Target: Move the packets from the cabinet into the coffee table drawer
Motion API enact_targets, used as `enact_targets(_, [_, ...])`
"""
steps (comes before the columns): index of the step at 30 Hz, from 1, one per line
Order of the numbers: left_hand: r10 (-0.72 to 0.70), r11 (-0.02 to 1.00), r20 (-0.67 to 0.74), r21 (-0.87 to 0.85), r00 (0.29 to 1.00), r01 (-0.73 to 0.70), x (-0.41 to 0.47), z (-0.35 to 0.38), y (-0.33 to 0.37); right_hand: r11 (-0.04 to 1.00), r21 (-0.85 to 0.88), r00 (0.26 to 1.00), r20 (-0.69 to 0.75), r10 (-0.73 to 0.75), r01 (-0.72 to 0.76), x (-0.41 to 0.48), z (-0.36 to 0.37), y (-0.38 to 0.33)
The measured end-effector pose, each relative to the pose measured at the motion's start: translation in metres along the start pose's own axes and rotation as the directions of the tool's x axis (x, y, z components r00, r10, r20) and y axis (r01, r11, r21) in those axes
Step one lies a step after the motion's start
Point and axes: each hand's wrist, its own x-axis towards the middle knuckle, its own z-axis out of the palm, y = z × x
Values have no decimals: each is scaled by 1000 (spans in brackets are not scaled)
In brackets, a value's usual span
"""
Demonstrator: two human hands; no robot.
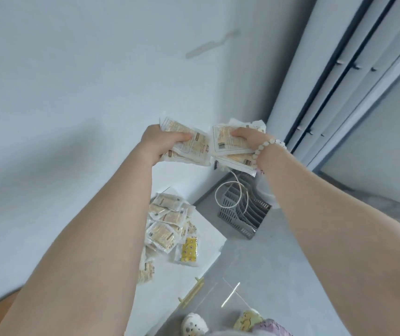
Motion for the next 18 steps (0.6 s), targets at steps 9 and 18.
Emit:
enact_targets(9, [168, 979, 408, 41, 897, -202, -48, 169, 72, 966, 250, 952, -305, 12, 68, -82, -179, 20])
enact_targets(18, [192, 940, 686, 77, 702, -332, -180, 329, 76, 926, 358, 798, -590, 122, 123, -209, -333, 122])
